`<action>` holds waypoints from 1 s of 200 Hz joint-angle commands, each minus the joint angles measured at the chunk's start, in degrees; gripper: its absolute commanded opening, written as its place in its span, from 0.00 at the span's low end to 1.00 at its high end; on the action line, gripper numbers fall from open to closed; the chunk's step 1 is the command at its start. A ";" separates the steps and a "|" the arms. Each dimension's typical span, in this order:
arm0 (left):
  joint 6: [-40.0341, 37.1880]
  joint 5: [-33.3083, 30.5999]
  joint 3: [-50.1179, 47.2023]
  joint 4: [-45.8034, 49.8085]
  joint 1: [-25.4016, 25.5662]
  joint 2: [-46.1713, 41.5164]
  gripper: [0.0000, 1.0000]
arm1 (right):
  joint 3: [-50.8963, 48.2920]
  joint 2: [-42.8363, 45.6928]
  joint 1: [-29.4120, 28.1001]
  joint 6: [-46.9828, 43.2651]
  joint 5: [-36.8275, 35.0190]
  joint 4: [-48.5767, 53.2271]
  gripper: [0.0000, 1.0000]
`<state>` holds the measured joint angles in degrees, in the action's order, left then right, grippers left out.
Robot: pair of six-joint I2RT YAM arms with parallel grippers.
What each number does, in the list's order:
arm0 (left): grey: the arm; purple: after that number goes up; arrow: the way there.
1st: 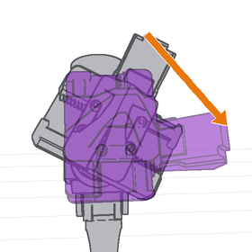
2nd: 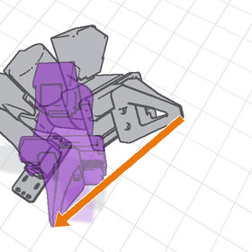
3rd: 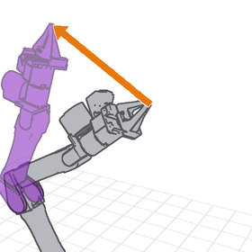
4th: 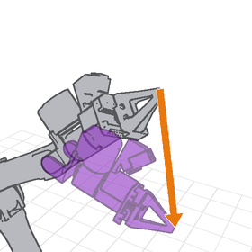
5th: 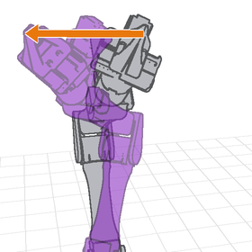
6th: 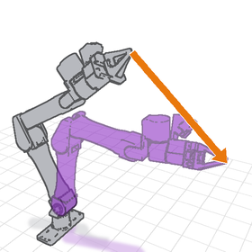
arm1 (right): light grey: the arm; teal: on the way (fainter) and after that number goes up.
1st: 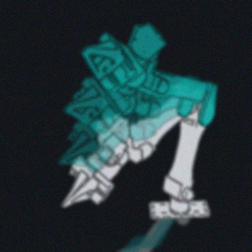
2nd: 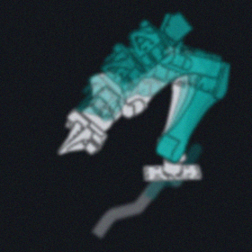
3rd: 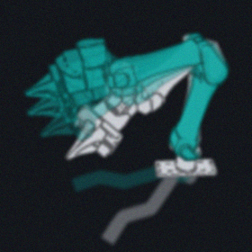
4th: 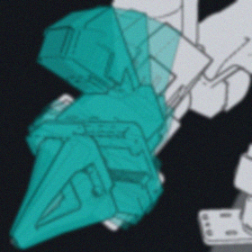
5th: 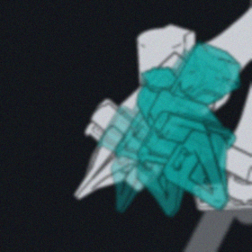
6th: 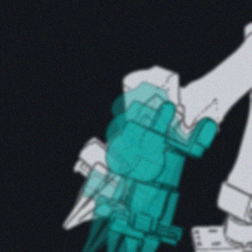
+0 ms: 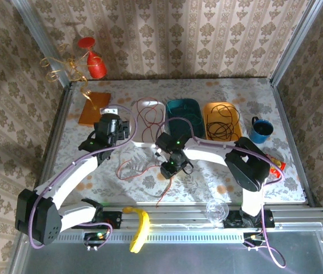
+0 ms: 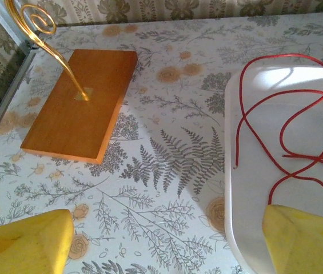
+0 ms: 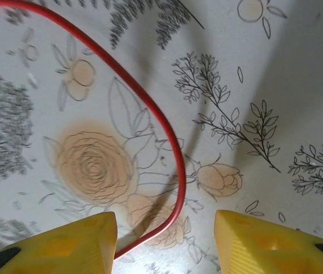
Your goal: Untangle the cables
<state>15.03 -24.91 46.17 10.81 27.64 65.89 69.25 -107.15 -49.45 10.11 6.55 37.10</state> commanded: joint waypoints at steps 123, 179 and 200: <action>5.22 3.20 1.23 1.20 -4.86 -0.14 0.86 | -1.31 18.62 -0.37 -0.41 -15.68 -5.76 0.00; 7.28 3.46 -0.34 1.65 -5.67 -1.26 0.86 | 3.97 26.25 7.83 1.82 -10.15 -7.88 0.00; 7.54 3.46 -0.80 1.67 -5.75 -1.73 0.86 | 5.13 27.00 13.42 4.93 -4.76 -11.19 0.00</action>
<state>20.86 -22.06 46.30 11.33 22.39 65.95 71.88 -82.13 -40.86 11.11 -4.40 29.91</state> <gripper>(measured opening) 0.861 0.063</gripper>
